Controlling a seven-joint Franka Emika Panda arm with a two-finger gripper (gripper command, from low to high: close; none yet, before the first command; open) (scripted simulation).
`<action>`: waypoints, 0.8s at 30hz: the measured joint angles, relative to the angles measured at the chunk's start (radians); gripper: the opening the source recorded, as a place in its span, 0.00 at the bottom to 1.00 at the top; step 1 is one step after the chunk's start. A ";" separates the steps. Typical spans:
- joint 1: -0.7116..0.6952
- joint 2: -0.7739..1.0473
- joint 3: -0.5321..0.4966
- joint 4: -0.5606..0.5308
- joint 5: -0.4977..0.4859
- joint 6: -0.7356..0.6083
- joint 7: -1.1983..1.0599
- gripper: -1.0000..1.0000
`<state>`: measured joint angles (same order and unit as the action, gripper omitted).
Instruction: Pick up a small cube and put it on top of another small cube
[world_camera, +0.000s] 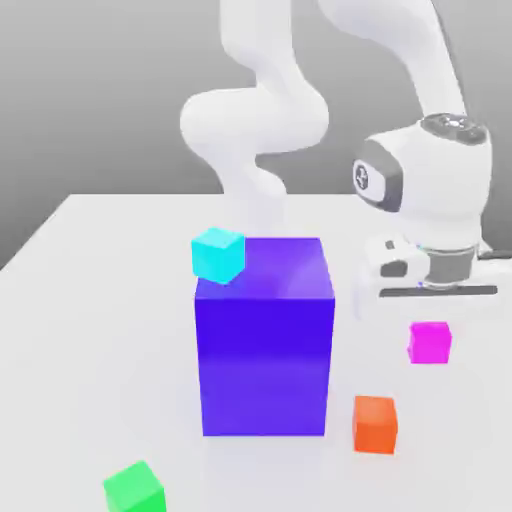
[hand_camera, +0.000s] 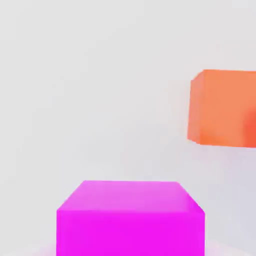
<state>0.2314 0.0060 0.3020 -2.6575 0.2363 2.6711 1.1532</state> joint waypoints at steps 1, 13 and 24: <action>-0.018 0.004 -0.009 0.026 0.013 -0.022 -0.038 0.00; -0.267 0.097 -0.162 0.168 -0.068 -0.073 -0.032 0.00; -0.425 0.265 -0.364 0.302 -0.195 -0.044 0.028 0.00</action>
<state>-0.1934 0.2710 -0.0622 -2.3559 0.0408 2.6267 1.1814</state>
